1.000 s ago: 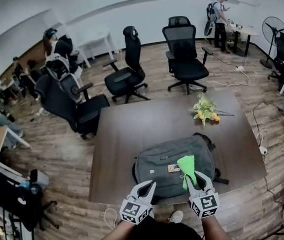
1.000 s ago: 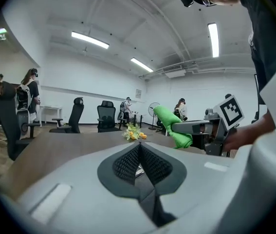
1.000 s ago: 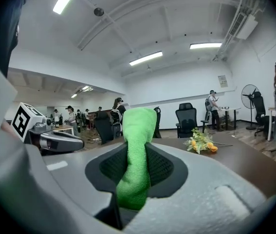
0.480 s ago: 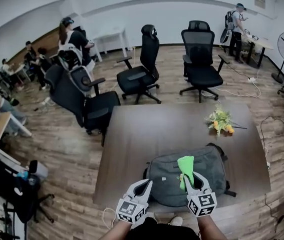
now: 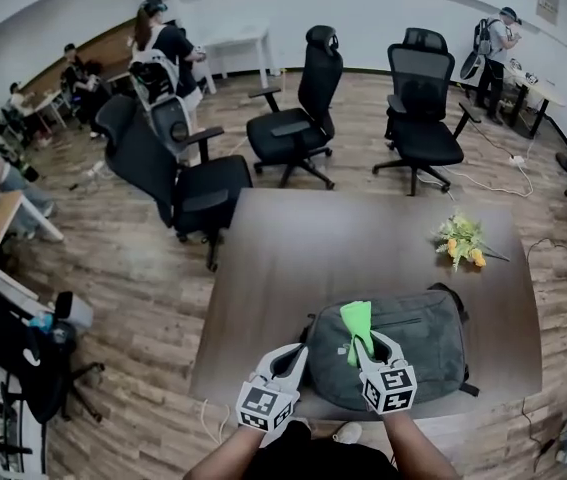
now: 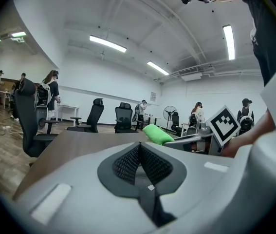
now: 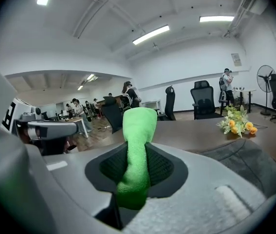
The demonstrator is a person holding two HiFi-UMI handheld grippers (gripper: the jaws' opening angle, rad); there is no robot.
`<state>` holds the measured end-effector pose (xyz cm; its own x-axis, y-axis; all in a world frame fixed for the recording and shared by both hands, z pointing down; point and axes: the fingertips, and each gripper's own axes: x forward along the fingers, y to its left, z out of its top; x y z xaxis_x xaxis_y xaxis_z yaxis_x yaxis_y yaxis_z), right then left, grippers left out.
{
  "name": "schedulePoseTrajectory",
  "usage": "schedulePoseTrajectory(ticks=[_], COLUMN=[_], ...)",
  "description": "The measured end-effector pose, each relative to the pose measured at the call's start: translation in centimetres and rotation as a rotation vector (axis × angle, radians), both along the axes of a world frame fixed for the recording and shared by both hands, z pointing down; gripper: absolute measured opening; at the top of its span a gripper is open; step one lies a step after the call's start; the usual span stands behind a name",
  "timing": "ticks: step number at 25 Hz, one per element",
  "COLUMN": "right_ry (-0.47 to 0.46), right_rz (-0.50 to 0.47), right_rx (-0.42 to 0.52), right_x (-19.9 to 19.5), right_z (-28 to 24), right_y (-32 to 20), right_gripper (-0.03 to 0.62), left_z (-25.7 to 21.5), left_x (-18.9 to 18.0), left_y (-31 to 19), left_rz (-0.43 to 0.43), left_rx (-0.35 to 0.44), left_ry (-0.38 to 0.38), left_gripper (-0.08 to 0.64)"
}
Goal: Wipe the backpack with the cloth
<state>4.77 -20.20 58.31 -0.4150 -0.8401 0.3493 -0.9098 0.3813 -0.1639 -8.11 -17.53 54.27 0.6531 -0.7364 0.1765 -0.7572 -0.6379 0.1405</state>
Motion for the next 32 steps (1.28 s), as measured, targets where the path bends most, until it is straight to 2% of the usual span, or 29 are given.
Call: schedulePoseTrajectory(ticks=[8,15,18,23,32], right_ry=[0.068,0.095,0.136,0.228,0.315], right_rz=[-0.067,-0.06,-0.067,-0.078,-0.005], right_rx=[-0.092,-0.183,-0.207,-0.203,-0.215], right_x=[-3.6,-4.8,-5.0,-4.1,0.4], right_z=[4.3,7.6,8.8,9.3,9.0], right_y=[-2.3,-4.2,-4.5,-4.6,-5.3], right_gripper=[0.098,0.098,0.098,0.098,0.098], left_z=[1.7,1.5,1.3,1.4,2.6], left_x=[-1.8,-3.1,-3.2,-3.4,-2.9], left_y=[-0.5,-1.2,-1.4,-1.5,-1.3], left_rz=[-0.035,-0.072,-0.077,-0.081,-0.061], left_rx=[-0.037,-0.055,-0.053,-0.057,-0.087], left_ry=[-0.018,0.015,0.017,0.011,-0.003], left_gripper=[0.02,0.02,0.02,0.02,0.019])
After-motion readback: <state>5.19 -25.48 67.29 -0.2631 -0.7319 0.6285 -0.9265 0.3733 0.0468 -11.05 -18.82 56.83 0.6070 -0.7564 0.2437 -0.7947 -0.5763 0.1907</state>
